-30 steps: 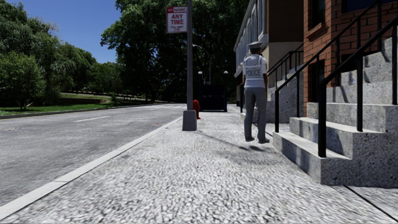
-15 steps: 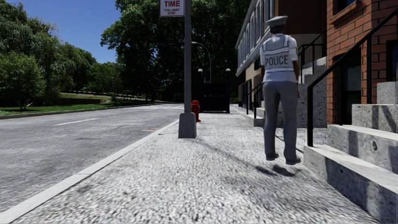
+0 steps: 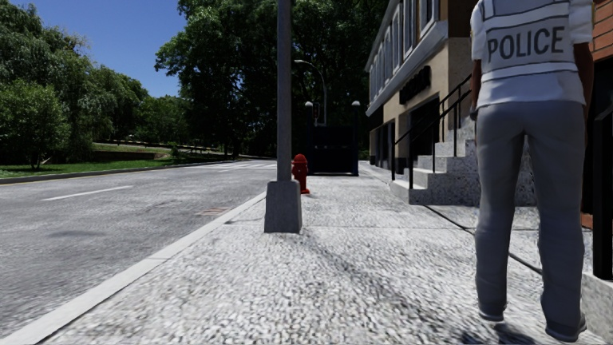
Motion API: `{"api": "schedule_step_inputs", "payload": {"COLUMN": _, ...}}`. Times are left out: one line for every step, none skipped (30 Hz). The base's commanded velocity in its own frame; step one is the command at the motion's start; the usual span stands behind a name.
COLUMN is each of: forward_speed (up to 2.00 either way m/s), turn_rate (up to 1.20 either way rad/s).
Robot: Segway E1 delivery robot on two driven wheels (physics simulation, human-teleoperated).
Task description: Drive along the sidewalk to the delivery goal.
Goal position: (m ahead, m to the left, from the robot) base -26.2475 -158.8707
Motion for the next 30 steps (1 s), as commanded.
{"api": "schedule_step_inputs", "payload": {"forward_speed": 2.0, "turn_rate": 0.0}}
{"api": "schedule_step_inputs", "payload": {"forward_speed": 2.0, "turn_rate": 0.0}}
{"api": "schedule_step_inputs", "payload": {"forward_speed": 2.0, "turn_rate": 0.0}}
{"api": "schedule_step_inputs", "payload": {"forward_speed": 2.0, "turn_rate": 0.0}}
{"api": "schedule_step_inputs", "payload": {"forward_speed": 2.0, "turn_rate": 0.0}}
{"api": "schedule_step_inputs", "payload": {"forward_speed": 2.0, "turn_rate": 0.0}}
{"api": "schedule_step_inputs", "payload": {"forward_speed": 2.0, "turn_rate": 0.0}}
{"api": "schedule_step_inputs", "payload": {"forward_speed": 2.0, "turn_rate": 0.0}}
{"api": "schedule_step_inputs", "payload": {"forward_speed": 2.0, "turn_rate": 0.0}}
{"api": "schedule_step_inputs", "payload": {"forward_speed": 2.0, "turn_rate": 0.0}}
{"api": "schedule_step_inputs", "payload": {"forward_speed": 2.0, "turn_rate": 0.0}}
{"api": "schedule_step_inputs", "payload": {"forward_speed": 2.0, "turn_rate": 0.0}}
{"api": "schedule_step_inputs", "payload": {"forward_speed": 2.0, "turn_rate": -0.42}}
{"api": "schedule_step_inputs", "payload": {"forward_speed": 2.0, "turn_rate": -0.96}}
{"api": "schedule_step_inputs", "payload": {"forward_speed": 2.0, "turn_rate": -1.07}}
{"api": "schedule_step_inputs", "payload": {"forward_speed": 2.0, "turn_rate": -1.07}}
{"api": "schedule_step_inputs", "payload": {"forward_speed": 2.0, "turn_rate": -1.2}}
{"api": "schedule_step_inputs", "payload": {"forward_speed": 2.0, "turn_rate": -1.2}}
{"api": "schedule_step_inputs", "payload": {"forward_speed": 2.0, "turn_rate": -1.2}}
{"api": "schedule_step_inputs", "payload": {"forward_speed": 2.0, "turn_rate": -1.2}}
{"api": "schedule_step_inputs", "payload": {"forward_speed": 2.0, "turn_rate": -1.2}}
{"api": "schedule_step_inputs", "payload": {"forward_speed": 2.0, "turn_rate": -1.2}}
{"api": "schedule_step_inputs", "payload": {"forward_speed": 2.0, "turn_rate": -1.2}}
{"api": "schedule_step_inputs", "payload": {"forward_speed": 2.0, "turn_rate": -0.85}}
{"api": "schedule_step_inputs", "payload": {"forward_speed": 2.0, "turn_rate": -0.02}}
{"api": "schedule_step_inputs", "payload": {"forward_speed": 2.0, "turn_rate": 0.0}}
{"api": "schedule_step_inputs", "payload": {"forward_speed": 2.0, "turn_rate": 0.0}}
{"api": "schedule_step_inputs", "payload": {"forward_speed": 2.0, "turn_rate": 0.0}}
{"api": "schedule_step_inputs", "payload": {"forward_speed": 2.0, "turn_rate": 0.0}}
{"api": "schedule_step_inputs", "payload": {"forward_speed": 2.0, "turn_rate": 0.0}}
